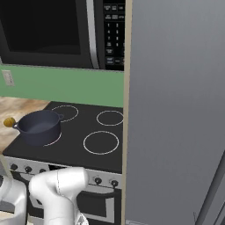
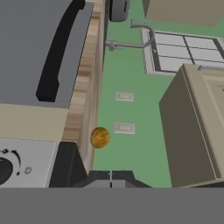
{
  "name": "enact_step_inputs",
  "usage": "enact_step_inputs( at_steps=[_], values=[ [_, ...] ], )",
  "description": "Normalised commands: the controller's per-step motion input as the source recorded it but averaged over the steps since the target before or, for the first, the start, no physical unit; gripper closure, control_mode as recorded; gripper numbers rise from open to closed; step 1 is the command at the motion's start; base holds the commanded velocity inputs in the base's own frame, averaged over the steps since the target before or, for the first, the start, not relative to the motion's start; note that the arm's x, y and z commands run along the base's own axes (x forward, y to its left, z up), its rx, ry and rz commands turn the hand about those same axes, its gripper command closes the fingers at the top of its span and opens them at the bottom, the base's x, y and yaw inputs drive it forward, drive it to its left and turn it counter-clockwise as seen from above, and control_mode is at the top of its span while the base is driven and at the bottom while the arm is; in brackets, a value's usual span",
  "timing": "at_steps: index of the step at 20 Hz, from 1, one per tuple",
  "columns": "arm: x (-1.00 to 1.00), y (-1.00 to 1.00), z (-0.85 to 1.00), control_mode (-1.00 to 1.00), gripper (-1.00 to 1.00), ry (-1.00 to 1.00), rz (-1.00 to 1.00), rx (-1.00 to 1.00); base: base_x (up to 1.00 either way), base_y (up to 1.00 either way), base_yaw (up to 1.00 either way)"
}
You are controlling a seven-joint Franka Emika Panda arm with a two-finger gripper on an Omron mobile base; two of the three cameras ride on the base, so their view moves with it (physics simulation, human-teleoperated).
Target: Turn on the burner for the pot on the stove. Wait thirty seconds for the pot to heat up. Then add the squash to the pot.
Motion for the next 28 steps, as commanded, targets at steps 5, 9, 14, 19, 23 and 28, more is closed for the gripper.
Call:
enact_step_inputs(
  at_steps=[5,9,14,19,23,28],
  values=[
    [0.0,0.0,0.0,-1.0,1.0,0.0,0.0,0.0,0.0,0.0,0.0],
    [0.0,0.0,0.0,-1.0,1.0,0.0,0.0,0.0,0.0,0.0,0.0],
    [0.0,0.0,0.0,-1.0,1.0,0.0,0.0,0.0,0.0,0.0,0.0],
    [0.0,0.0,0.0,-1.0,1.0,0.0,0.0,0.0,0.0,0.0,0.0],
    [0.0,0.0,0.0,-1.0,1.0,0.0,0.0,0.0,0.0,0.0,0.0],
    [0.0,0.0,0.0,-1.0,1.0,0.0,0.0,0.0,0.0,0.0,0.0]
  ],
)
